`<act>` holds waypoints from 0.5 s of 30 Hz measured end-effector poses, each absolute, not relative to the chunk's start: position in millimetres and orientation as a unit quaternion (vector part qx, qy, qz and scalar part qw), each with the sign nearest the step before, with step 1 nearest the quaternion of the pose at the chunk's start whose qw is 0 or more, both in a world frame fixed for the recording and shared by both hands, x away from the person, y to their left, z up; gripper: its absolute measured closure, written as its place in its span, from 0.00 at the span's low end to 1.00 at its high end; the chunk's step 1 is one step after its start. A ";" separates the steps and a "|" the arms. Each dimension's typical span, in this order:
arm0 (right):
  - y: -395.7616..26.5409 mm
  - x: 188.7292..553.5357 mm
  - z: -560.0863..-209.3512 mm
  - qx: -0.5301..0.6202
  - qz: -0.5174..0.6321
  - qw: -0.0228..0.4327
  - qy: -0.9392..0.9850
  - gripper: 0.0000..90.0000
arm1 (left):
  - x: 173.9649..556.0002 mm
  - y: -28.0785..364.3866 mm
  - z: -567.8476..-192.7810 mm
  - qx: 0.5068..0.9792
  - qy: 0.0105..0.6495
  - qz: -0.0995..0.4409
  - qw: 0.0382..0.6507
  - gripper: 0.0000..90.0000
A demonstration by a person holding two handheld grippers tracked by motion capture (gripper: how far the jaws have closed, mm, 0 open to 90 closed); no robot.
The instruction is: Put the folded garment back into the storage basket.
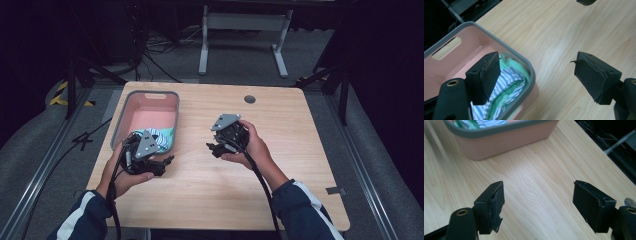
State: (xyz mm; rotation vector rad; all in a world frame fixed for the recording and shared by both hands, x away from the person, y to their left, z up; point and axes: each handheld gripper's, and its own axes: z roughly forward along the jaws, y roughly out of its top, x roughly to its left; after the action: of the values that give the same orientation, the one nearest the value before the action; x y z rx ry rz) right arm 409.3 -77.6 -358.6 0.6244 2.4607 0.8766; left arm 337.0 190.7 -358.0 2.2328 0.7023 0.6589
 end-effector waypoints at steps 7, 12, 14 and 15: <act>-103.7 398.7 -361.1 0.235 0.313 0.235 0.890 0.27 | 331.4 176.4 -361.7 0.871 0.248 0.253 0.342 0.23; -117.9 392.7 -363.6 0.242 0.309 0.244 0.887 0.27 | 328.0 165.5 -366.8 0.875 0.234 0.253 0.340 0.22; -124.6 391.0 -365.1 0.247 0.306 0.244 0.886 0.26 | 326.5 160.6 -370.2 0.877 0.229 0.254 0.338 0.22; -128.3 389.8 -366.2 0.249 0.306 0.246 0.885 0.26 | 326.0 158.4 -371.7 0.878 0.226 0.254 0.337 0.23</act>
State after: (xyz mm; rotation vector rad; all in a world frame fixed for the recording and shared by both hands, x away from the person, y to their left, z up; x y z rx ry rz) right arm 389.8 -128.3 -366.2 0.6803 2.4147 0.8356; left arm 326.0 158.4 -371.7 2.2891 0.5899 0.6611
